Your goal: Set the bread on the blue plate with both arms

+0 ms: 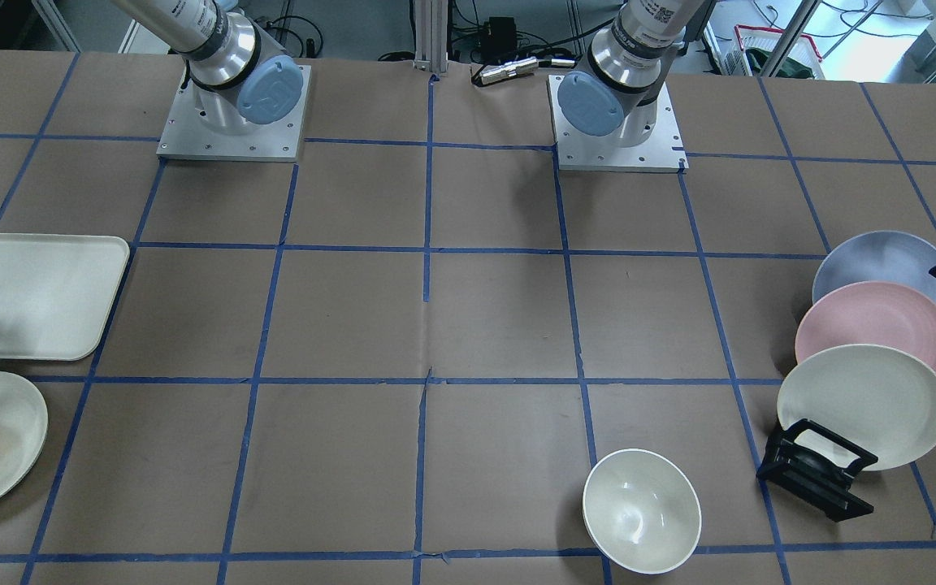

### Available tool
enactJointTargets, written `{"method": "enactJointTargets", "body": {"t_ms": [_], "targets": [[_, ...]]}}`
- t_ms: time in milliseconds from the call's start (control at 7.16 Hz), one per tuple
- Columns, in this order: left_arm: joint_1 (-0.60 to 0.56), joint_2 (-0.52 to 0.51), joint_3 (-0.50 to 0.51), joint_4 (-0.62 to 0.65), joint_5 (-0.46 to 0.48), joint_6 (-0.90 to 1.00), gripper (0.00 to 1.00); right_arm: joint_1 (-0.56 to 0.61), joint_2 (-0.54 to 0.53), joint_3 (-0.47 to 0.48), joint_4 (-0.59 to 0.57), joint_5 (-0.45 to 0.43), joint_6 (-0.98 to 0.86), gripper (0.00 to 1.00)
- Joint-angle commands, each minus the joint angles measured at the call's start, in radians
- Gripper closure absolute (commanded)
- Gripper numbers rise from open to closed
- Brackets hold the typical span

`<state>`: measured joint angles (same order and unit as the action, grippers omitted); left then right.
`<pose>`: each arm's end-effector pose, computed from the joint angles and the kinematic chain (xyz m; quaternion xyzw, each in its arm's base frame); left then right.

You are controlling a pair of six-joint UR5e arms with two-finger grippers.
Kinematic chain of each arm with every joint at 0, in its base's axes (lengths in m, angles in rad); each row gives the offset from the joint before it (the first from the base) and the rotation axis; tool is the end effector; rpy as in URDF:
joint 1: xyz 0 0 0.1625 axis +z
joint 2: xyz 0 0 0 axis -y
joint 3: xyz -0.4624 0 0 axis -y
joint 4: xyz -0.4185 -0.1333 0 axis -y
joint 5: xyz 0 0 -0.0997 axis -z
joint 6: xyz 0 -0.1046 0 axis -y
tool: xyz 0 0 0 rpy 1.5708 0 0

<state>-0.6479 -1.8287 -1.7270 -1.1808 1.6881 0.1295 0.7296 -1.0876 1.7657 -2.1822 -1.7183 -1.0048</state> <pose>0.4039 -0.4576 0.3350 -0.3850 0.9210 0.0398 0.0446 -0.3935 -0.5101 0.1996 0.0839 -0.9932 -0.0788 0.0179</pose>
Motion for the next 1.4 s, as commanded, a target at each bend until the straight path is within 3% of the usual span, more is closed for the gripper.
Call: {"method": "enactJointTargets", "body": {"t_ms": [0,140,279,419,559,699,978,1257], "targets": [[0.046,-0.014,-0.025,0.032,0.002,0.010,0.06,0.002,0.000,0.000,0.001,0.000,0.000,0.36],[0.050,-0.015,-0.028,0.032,0.002,0.016,0.06,0.002,-0.002,-0.002,0.002,-0.006,0.000,0.86],[0.050,-0.020,-0.029,0.030,0.001,0.018,0.11,0.002,-0.002,-0.002,0.004,-0.036,0.000,1.00],[0.050,-0.024,-0.026,0.032,-0.002,0.021,0.14,0.002,-0.003,-0.002,0.005,-0.052,0.000,1.00],[0.048,-0.033,-0.028,0.032,-0.007,0.019,0.24,0.002,-0.006,-0.003,0.012,-0.050,-0.004,1.00],[0.050,-0.031,-0.028,0.030,-0.002,0.021,0.41,0.011,-0.014,-0.011,0.056,-0.041,-0.003,1.00],[0.050,-0.030,-0.029,0.023,-0.005,0.022,0.51,0.078,-0.121,-0.021,0.146,-0.043,0.003,1.00],[0.050,-0.024,-0.029,0.018,-0.008,0.022,0.68,0.135,-0.201,-0.028,0.225,-0.038,0.046,1.00]]}}
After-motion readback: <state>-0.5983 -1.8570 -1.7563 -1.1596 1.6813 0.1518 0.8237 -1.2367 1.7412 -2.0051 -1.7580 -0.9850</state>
